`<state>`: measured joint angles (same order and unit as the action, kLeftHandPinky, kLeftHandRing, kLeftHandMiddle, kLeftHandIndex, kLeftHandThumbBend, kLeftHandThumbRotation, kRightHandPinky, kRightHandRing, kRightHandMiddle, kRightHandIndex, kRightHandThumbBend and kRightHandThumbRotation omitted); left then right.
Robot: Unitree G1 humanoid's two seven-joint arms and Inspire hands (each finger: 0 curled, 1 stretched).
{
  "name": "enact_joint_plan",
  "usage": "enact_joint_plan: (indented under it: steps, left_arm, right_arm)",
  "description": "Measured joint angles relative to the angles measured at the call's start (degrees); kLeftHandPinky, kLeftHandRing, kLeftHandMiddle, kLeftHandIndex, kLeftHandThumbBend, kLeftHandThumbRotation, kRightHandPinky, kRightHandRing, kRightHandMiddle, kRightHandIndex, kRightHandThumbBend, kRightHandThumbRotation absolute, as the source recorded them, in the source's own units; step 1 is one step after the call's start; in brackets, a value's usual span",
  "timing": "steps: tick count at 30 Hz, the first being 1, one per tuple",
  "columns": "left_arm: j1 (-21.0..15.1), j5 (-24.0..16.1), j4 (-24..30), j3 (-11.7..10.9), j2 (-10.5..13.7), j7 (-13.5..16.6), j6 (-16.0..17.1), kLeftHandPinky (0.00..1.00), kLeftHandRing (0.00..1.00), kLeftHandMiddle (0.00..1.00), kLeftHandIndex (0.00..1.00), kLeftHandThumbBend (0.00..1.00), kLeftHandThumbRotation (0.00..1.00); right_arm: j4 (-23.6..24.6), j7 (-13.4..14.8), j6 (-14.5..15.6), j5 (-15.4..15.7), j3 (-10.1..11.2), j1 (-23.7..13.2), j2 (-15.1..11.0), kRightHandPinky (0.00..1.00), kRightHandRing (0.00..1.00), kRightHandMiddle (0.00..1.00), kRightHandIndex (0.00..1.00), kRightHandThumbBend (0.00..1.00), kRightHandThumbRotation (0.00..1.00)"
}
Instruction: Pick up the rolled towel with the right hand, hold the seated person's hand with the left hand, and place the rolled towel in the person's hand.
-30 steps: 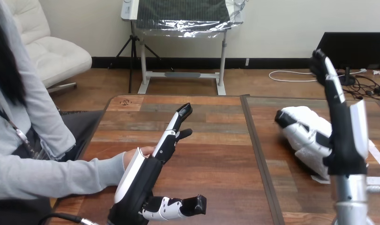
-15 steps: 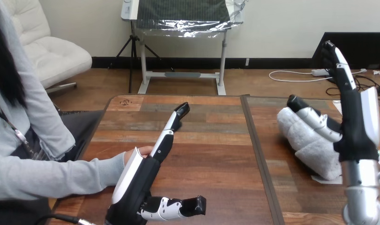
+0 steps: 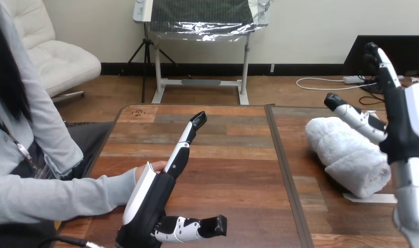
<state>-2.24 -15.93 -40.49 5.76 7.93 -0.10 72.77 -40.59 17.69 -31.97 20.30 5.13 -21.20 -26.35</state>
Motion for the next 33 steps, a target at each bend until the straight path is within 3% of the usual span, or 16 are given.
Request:
enact_joint_plan:
  steps: [14, 19, 33]
  left_arm:
    - [0.00, -0.34, 0.00, 0.11, -0.02, 0.31, 0.00, 1.00, 1.00, 1.00, 1.00, 1.00, 0.76]
    - [-0.01, -0.34, 0.00, 0.10, -0.02, 0.40, 0.00, 1.00, 1.00, 1.00, 1.00, 1.00, 0.76]
    - [0.00, -0.35, 0.00, 0.12, -0.02, 0.45, 0.01, 1.00, 1.00, 1.00, 1.00, 1.00, 0.78]
  right_arm:
    - [-9.56, -4.00, 5.98, 0.03, -0.60, -7.91, -3.42, 0.79, 0.86, 0.89, 0.92, 1.00, 0.67]
    - [-13.87, -5.06, 8.07, 0.11, -0.99, -10.85, -3.97, 0.70, 0.79, 0.88, 0.91, 1.00, 0.62]
    - [-25.79, -8.01, 17.12, 1.46, -4.31, -18.71, -4.54, 0.64, 0.78, 0.83, 0.91, 1.00, 0.60]
